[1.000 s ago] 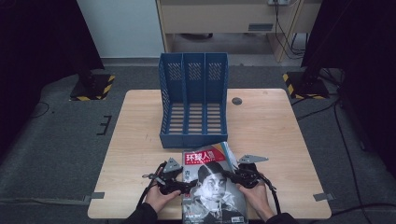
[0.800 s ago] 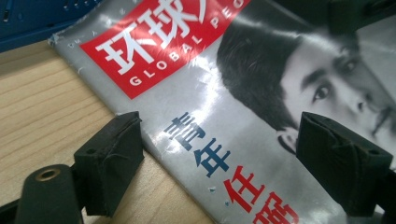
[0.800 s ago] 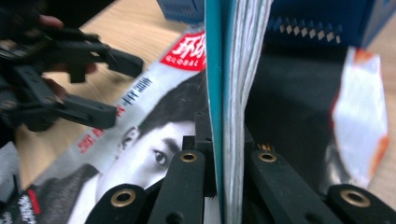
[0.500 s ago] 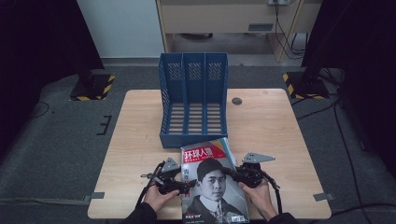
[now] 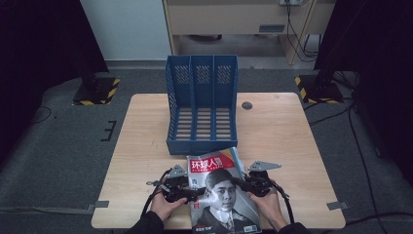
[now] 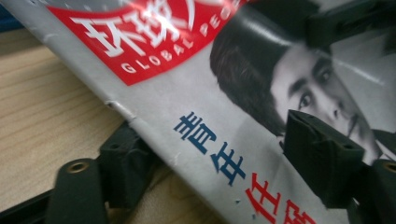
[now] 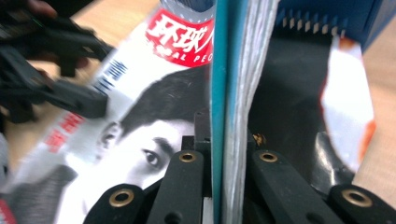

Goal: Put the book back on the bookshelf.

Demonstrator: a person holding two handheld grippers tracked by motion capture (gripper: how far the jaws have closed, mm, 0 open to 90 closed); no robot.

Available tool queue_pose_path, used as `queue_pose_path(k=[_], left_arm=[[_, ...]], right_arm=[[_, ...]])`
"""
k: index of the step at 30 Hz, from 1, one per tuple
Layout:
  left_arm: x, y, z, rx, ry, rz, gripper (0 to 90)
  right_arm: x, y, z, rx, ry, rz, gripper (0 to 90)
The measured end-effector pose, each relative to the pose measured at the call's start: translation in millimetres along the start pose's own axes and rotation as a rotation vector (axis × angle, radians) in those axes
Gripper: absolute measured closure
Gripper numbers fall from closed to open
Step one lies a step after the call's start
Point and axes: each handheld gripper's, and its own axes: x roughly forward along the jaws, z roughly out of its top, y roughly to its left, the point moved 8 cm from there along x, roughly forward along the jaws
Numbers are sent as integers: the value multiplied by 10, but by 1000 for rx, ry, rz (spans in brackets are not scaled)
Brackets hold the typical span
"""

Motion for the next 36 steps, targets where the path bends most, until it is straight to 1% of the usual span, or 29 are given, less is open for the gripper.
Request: queue_pose_path(k=[1, 2, 3, 6, 7, 8, 9, 11, 12, 15, 16, 17, 18, 19, 20, 21, 22, 23, 25, 26, 27, 28, 29, 30, 31, 32, 34, 35, 36], left_arm=[[-3, -10, 4, 5, 0, 0, 271], [-11, -16, 14, 3, -4, 0, 306], [-22, -21, 27, -3, -9, -7, 330], [-37, -39, 46, -25, -16, -27, 366], [-34, -48, 42, -25, -8, -36, 377], [-28, -55, 39, -24, -3, -35, 384], [-15, -64, 37, -13, 1, -28, 384], [-10, -73, 25, -15, 21, -27, 392], [-10, -72, 19, -16, 27, -24, 434], [-8, -59, 12, -43, 37, -15, 464], [-5, -56, 19, -53, 30, -13, 484], [0, -49, 30, -62, 23, -10, 500], [5, -45, 36, -64, 19, -7, 518], [13, -45, 43, -70, 14, -6, 524], [18, -44, 47, -72, 10, -8, 530], [19, -45, 49, -71, 7, -9, 536], [14, -46, 50, -69, 6, -10, 542], [9, -46, 50, -70, 6, -13, 548], [3, -42, 49, -73, 6, -17, 562], [4, -41, 47, -74, 6, -18, 562], [5, -39, 44, -75, 5, -17, 562], [7, -38, 43, -79, 6, -18, 562], [9, -39, 43, -82, 4, -18, 562], [8, -38, 42, -80, 4, -18, 562], [8, -38, 42, -80, 4, -18, 562], [7, -38, 41, -80, 4, -18, 562], [9, -38, 40, -84, 3, -19, 562], [10, -38, 40, -83, 3, -19, 562], [10, -37, 40, -81, 2, -19, 562]], right_arm=[[22, -10, -29, 2, 18, -7, 859], [34, -14, -41, 1, 24, -12, 857], [36, -10, -36, 3, 24, -12, 857], [38, 1, -34, -3, 25, -10, 858], [43, 4, -36, -6, 25, -7, 858], [52, 13, -37, -7, 25, -2, 858], [57, 18, -36, -8, 25, 0, 859], [66, 33, -35, -4, 23, 3, 859], [70, 35, -33, -5, 21, 6, 858], [81, 48, -31, -14, 21, 6, 847], [83, 41, -32, -14, 22, 3, 821], [85, 30, -32, -16, 22, -6, 793], [83, 7, -34, -16, 27, -26, 758], [80, -6, -39, -15, 32, -33, 729], [72, -31, -41, -11, 39, -55, 677], [65, -62, -40, -18, 39, -79, 625], [52, -93, -36, -11, 41, -104, 571], [41, -124, -34, -8, 44, -124, 542], [2, -170, -25, -12, 41, -159, 509], [-15, -196, -25, -18, 46, -182, 490], [-31, -215, -26, -26, 52, -193, 476], [-49, -239, -28, -27, 55, -217, 447], [-63, -253, -36, -29, 64, -229, 426], [-78, -275, -32, -31, 58, -245, 417], [-96, -289, -29, -33, 56, -253, 399], [-107, -292, -24, -20, 53, -256, 372], [-108, -295, -48, -11, 68, -254, 359], [-102, -306, -71, -19, 80, -258, 353], [-88, -304, -104, -11, 101, -257, 337]])
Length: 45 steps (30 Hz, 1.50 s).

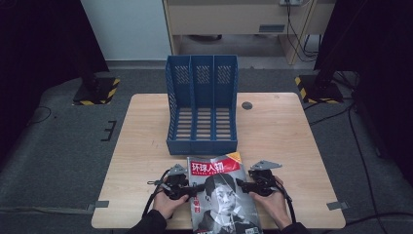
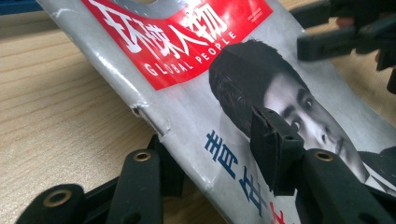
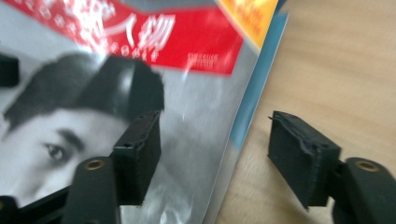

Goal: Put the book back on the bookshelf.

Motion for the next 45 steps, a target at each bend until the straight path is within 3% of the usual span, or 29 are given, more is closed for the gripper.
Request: queue_pose_path(k=[8, 16, 22, 26, 30, 37, 45], left_arm=[[12, 5, -2, 7, -9, -8, 558], [61, -34, -19, 33, 11, -30, 482], [58, -37, -15, 6, 24, -41, 496], [63, -43, -4, -33, 25, -49, 486], [71, -46, 3, -32, 26, -41, 481], [144, -19, 63, -68, 13, -12, 571], [69, -85, 145, -55, 0, -46, 674]], right_arm=[[47, 93, -19, -8, -2, 14, 331], [52, 92, -10, 9, -13, 13, 381], [64, 113, -4, 7, -16, 16, 378], [74, 117, 3, 4, -22, 18, 375], [76, 120, 3, 0, -20, 20, 372], [64, 117, 8, 10, -24, 26, 381], [59, 124, 24, 5, -39, 36, 385]])
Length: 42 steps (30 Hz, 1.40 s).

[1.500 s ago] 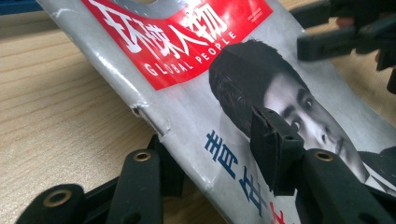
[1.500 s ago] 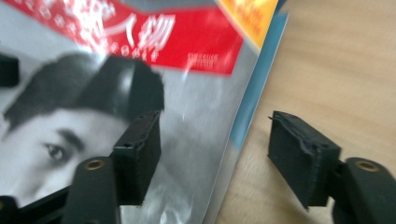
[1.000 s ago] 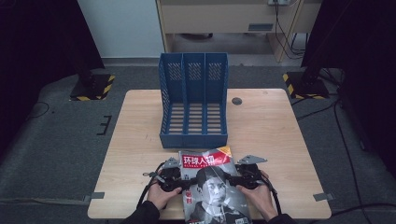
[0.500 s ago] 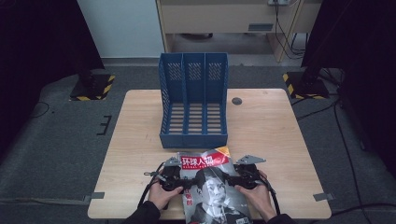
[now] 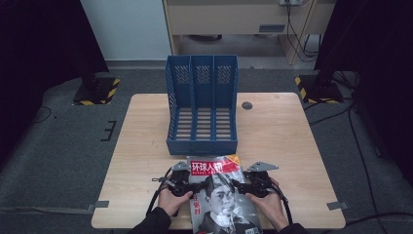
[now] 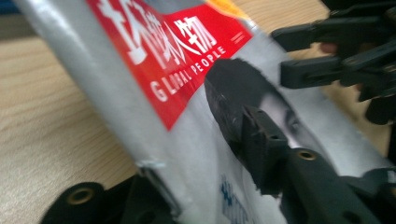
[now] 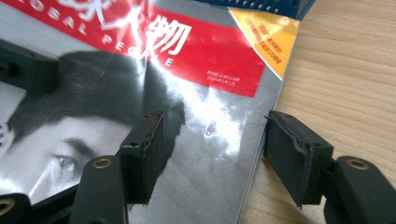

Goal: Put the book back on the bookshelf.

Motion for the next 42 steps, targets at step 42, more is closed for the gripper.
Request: queue_pose_path(k=[42], left_arm=[[-764, -320, 675, 49, -144, -9, 866]], right_arm=[[-230, -507, 27, -32, 33, -175, 180]])
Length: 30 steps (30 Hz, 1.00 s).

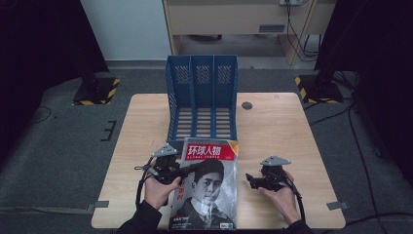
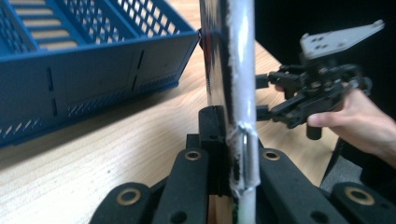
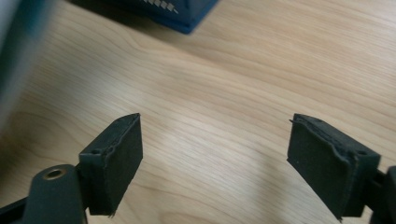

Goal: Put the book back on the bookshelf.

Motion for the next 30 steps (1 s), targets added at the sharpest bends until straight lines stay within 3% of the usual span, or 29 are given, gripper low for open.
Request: queue_pose_path(k=[7, 16, 30], left_arm=[[-199, -5, 173, -10, -80, -3, 866], [-447, 20, 340, 2, -154, 31, 866], [-741, 71, 484, 2, -227, 79, 866]], right_arm=[[9, -149, -63, -3, 33, -51, 143], [55, -250, -160, -15, 79, -87, 88], [97, -277, -194, 22, 7, -81, 21]])
